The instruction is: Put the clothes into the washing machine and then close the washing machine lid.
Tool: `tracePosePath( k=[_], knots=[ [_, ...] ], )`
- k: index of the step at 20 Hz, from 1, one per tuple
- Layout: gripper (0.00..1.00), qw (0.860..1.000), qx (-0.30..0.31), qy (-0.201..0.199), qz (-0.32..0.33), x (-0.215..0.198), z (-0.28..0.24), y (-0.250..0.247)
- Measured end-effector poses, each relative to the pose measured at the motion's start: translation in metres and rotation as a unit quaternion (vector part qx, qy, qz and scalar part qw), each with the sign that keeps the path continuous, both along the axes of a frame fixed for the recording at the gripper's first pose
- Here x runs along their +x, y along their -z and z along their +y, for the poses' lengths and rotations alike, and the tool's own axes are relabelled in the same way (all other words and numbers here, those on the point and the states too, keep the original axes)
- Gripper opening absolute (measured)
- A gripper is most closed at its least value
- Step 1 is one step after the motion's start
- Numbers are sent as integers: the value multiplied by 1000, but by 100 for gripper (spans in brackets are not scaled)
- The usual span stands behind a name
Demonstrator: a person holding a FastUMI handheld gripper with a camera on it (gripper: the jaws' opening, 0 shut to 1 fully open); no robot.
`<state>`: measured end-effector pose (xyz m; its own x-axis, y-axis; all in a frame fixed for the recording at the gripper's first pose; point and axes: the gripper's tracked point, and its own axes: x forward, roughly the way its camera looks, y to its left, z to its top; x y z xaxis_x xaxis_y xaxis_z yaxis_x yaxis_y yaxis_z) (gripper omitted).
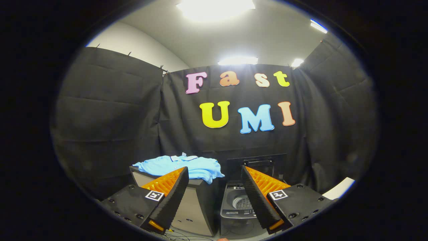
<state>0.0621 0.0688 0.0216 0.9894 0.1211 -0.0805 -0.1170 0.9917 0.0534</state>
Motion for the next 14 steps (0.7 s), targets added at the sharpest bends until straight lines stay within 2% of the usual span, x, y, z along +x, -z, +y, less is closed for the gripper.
tracePosePath(
  k=[3, 14],
  knots=[
    [98, 1000, 7, -12, 10, 27, 17, 0],
    [98, 993, -4, -98, 58, 126, 97, 21]
  ],
)
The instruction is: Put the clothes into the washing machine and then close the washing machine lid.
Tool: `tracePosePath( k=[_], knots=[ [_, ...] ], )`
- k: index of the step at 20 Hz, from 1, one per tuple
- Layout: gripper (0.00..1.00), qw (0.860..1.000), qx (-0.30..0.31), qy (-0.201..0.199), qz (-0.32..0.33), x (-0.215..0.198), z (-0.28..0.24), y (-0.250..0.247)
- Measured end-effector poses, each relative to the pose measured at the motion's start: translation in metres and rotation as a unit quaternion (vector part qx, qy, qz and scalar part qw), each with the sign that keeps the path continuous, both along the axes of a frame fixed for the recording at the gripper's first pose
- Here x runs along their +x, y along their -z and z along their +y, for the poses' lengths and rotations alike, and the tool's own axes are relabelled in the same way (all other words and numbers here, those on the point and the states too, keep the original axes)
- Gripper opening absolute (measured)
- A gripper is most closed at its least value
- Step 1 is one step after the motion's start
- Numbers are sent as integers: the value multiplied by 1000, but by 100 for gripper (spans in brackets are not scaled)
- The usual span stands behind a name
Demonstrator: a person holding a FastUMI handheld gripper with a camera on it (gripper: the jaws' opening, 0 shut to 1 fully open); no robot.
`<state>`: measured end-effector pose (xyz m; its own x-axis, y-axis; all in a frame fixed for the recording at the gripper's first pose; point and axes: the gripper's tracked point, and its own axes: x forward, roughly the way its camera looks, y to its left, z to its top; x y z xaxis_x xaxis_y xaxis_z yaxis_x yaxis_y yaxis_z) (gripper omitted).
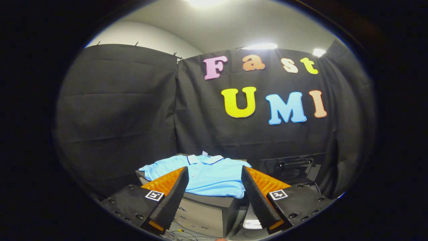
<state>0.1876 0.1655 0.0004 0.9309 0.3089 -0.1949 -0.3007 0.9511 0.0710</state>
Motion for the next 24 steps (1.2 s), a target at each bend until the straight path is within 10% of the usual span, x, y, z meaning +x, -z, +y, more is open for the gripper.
tracePosePath(
  k=[24],
  knots=[
    [98, 964, -84, -120, 224, 154, 99, 104]
  ],
)
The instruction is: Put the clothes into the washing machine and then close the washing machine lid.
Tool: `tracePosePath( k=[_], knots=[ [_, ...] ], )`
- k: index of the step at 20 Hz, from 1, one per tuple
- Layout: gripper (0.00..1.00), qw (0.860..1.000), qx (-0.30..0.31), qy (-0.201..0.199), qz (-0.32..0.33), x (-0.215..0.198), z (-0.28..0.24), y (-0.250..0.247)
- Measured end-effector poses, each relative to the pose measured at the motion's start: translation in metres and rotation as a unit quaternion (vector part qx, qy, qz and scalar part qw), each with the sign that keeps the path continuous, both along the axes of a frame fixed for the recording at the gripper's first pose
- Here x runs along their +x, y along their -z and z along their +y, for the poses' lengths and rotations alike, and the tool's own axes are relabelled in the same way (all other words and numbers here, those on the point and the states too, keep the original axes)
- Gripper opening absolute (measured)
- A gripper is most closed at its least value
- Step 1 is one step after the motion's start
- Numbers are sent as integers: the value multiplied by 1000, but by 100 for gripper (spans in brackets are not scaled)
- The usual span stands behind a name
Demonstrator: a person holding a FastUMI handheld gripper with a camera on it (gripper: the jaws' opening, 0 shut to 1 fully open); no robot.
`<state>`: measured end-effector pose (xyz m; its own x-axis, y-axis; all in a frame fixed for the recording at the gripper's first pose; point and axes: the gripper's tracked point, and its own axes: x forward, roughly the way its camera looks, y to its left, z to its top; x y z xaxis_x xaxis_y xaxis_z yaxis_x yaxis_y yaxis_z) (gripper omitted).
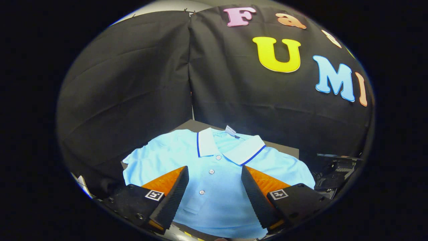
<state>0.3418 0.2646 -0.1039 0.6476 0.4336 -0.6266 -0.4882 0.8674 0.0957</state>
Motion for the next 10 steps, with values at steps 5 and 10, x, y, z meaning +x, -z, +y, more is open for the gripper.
tracePosePath(
  k=[5, 10],
  knots=[
    [98, 999, -36, -2, 26, 16, -2, 23],
    [98, 997, -60, -6, 44, 23, -3, 31]
  ],
)
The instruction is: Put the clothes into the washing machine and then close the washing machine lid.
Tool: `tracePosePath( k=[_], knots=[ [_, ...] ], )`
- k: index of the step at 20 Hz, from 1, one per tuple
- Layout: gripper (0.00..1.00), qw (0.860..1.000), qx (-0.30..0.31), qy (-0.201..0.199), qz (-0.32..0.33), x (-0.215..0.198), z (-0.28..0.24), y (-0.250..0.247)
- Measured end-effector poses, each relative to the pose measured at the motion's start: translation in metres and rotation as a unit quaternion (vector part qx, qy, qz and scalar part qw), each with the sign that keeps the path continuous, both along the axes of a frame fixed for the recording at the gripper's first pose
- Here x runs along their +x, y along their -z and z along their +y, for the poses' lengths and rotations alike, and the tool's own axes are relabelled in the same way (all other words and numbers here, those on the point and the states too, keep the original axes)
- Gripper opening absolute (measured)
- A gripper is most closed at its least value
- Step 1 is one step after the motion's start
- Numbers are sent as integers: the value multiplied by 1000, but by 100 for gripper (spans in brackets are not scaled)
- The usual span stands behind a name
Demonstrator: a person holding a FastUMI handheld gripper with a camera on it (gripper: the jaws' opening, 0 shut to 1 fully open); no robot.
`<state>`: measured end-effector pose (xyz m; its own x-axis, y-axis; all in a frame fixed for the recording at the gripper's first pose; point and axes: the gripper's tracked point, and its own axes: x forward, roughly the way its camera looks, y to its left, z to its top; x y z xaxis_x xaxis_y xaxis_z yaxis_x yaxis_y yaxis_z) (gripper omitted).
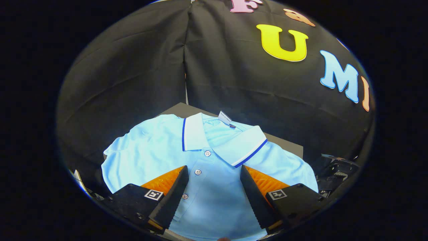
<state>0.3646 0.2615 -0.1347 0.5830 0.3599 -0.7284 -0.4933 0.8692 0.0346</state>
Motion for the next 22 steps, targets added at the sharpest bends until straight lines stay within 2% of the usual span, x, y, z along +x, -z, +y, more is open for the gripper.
tracePosePath(
  k=[7, 10, 13, 15, 16, 17, 18, 19, 20, 22],
  knots=[
    [98, 1000, -7, 7, 25, -1, 0, 5],
    [90, 1000, -7, 4, 27, -2, 0, 5],
    [58, 1000, -3, 0, 16, -2, 4, 6],
    [37, 1000, -1, -20, 11, -3, 8, 3],
    [26, 1000, 8, -8, 15, 0, 6, 6],
    [15, 1000, 5, -20, 16, -6, 9, 9],
    [15, 999, 7, -29, 12, -6, 8, 4],
    [15, 1000, 18, -11, 19, -9, 6, 2],
    [2, 1000, 26, -5, 16, -1, 9, 5],
    [2, 999, 42, -2, 8, -5, 7, 0]
  ],
)
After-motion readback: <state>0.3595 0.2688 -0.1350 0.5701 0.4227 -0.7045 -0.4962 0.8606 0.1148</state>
